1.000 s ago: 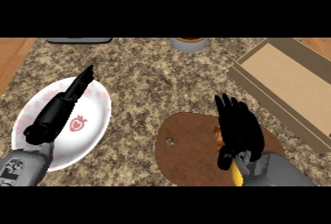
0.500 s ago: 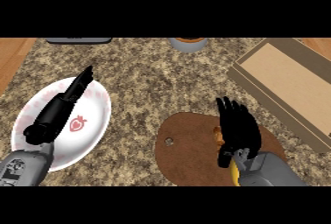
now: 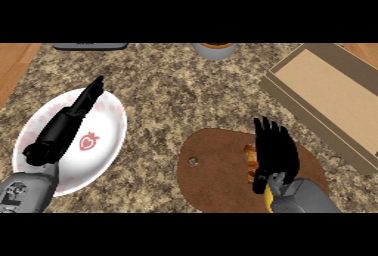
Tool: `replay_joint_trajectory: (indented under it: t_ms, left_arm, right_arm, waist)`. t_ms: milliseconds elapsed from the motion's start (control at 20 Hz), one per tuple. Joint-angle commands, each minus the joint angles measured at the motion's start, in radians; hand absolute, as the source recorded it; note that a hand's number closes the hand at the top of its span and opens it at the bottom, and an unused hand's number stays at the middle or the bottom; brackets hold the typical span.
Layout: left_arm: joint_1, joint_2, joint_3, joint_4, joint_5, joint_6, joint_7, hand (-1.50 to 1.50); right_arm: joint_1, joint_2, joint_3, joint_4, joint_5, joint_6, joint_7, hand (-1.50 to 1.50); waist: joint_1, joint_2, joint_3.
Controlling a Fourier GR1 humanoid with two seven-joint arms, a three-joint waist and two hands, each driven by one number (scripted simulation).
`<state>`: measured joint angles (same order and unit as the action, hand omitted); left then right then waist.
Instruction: Pick the croissant from the cutting board and place it in the cardboard box
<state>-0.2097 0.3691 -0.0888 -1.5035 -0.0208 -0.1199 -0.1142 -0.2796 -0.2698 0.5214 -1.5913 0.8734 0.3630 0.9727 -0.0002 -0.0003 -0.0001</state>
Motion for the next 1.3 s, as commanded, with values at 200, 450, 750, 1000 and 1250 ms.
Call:
replay_joint_trajectory:
  t_ms: [200,450,750,1000,1250]
  left_arm:
    - [0.025,-0.019,0.053,-0.047,-0.015,-0.047,0.018,0.00]
    - [0.000,-0.072,0.033,0.009,-0.064,-0.019,0.001,0.00]
    - [-0.032,-0.057,0.064,-0.050,-0.050,-0.065,0.075,0.00]
    - [0.034,-0.058,0.080,-0.027,-0.042,-0.090,0.008,0.00]
    - [-0.027,-0.061,0.061,-0.064,-0.046,-0.089,0.060,0.00]
  right_arm:
    - [0.065,0.059,-0.036,0.091,0.087,-0.028,-0.055,-1.50]
    - [0.002,0.039,-0.021,0.195,0.143,-0.097,-0.242,1.50]
    - [-0.009,0.009,-0.021,0.137,0.235,-0.124,-0.293,1.50]
    - [-0.042,0.039,-0.008,0.071,0.244,-0.120,-0.350,1.50]
    - [-0.234,0.064,-0.103,0.329,0.052,-0.236,-0.750,1.50]
  waist:
    - [0.002,0.000,0.000]
    - [0.003,0.002,0.000]
    - [0.000,0.000,0.000]
    - [0.001,-0.001,0.000]
    - [0.052,0.016,0.004]
